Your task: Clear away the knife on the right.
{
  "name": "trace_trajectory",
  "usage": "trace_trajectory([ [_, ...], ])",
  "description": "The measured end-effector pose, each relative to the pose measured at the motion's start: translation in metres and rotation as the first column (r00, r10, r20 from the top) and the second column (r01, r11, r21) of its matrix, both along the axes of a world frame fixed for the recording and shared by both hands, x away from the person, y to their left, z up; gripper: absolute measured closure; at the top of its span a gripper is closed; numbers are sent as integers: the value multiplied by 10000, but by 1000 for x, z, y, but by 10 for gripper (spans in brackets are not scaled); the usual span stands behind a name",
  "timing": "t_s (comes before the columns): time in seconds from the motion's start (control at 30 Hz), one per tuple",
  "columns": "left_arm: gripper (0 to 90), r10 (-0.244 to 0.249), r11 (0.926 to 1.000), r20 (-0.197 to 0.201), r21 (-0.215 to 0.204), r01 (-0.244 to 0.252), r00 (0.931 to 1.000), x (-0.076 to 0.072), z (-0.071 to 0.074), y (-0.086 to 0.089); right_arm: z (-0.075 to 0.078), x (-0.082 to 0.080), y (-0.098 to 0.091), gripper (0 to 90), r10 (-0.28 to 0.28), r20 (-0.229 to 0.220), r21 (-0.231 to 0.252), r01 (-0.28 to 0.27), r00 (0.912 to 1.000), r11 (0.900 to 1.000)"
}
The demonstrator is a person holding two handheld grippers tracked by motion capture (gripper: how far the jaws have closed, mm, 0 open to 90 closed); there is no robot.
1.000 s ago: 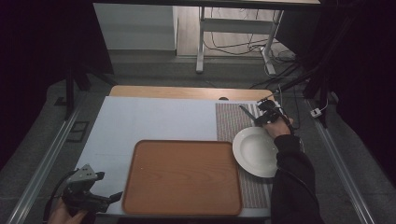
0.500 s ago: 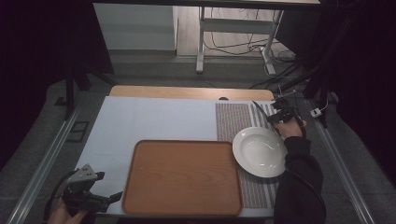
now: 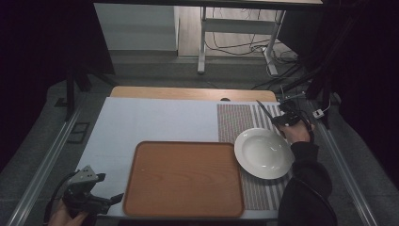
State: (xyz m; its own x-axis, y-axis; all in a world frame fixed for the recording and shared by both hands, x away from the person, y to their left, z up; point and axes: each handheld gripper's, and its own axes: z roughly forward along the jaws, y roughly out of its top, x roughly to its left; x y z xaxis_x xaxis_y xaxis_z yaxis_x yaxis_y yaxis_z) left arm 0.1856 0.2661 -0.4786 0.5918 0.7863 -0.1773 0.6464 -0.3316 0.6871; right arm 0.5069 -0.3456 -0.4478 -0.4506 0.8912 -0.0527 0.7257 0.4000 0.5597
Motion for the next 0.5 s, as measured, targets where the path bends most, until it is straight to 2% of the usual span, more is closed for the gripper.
trace_trajectory([
  [0.5, 9, -8, 10000, 9, -23, 8, 10000, 0, 0, 0, 3, -30, 31, 777, 924, -157, 199, -921, 9956, 9956],
])
